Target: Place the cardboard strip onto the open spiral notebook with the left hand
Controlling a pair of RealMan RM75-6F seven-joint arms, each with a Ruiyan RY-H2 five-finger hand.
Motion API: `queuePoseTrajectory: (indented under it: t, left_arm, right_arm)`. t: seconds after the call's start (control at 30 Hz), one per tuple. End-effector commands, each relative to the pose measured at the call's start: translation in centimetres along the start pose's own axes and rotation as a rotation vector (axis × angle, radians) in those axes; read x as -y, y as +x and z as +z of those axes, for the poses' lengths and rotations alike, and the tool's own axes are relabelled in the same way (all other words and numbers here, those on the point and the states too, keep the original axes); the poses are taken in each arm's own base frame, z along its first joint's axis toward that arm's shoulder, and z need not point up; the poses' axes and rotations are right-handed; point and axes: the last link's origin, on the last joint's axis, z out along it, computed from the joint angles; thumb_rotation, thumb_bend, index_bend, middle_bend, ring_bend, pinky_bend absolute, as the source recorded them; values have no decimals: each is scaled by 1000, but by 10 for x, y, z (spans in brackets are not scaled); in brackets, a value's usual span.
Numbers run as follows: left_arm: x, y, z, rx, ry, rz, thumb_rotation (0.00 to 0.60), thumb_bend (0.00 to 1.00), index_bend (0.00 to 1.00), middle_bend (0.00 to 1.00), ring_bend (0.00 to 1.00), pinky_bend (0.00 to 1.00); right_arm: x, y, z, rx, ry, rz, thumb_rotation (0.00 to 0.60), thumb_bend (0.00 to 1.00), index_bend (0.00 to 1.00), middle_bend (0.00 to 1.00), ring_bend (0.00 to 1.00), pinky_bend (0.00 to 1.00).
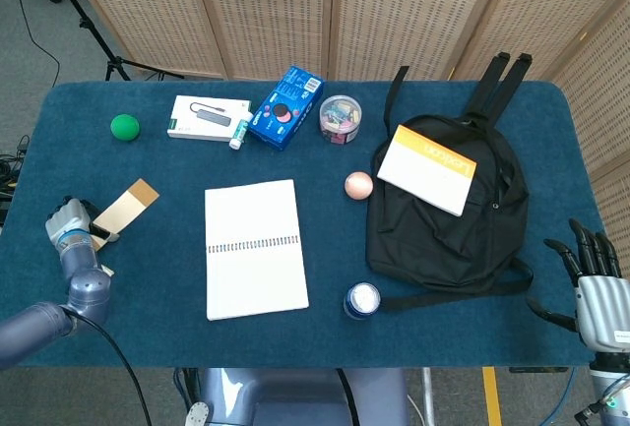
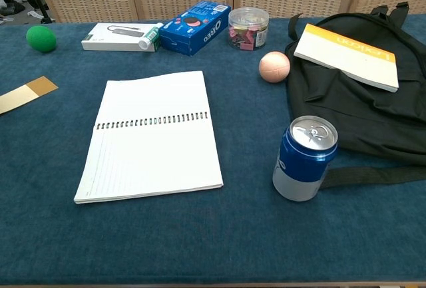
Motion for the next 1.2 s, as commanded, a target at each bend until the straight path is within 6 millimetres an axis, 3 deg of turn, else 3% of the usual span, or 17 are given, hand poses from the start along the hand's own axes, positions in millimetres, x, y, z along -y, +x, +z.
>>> queuePoseTrajectory:
  t: [0.03, 0.43, 0.7, 0.83, 1.03, 1.2]
  left_arm:
    - [0, 2, -1, -4, -7, -3, 600, 20, 498, 0, 0, 0]
    - [-3, 16, -13, -34, -77, -45, 600, 31, 501, 0, 0, 0]
    - [-17, 18, -51, -58, -305, -39, 600, 32, 503, 0, 0, 0]
    - [-26, 6, -81, -41, -459, -12, 600, 29, 503, 0, 0, 0]
    - [-33, -16, -107, -17, -594, 33, 600, 22, 508, 0, 0, 0]
    - [-47, -59, -141, 66, -727, 114, 600, 19, 509, 0, 0, 0]
  right_arm:
    - [0, 0, 0, 1, 0, 0, 600, 55, 200, 0, 0, 0]
    - [0, 0, 0, 2, 0, 1, 600, 53, 200, 0, 0, 0]
    - [0, 1, 0, 2, -1, 1, 600, 53, 200, 0, 0, 0]
    - [0, 1, -1, 1, -1, 2, 600, 53, 200, 0, 0, 0]
    - [1, 1, -1, 1, 1, 1, 600, 53, 200, 0, 0, 0]
    - [1, 1, -1, 3, 3, 2, 600, 53, 200, 0, 0, 0]
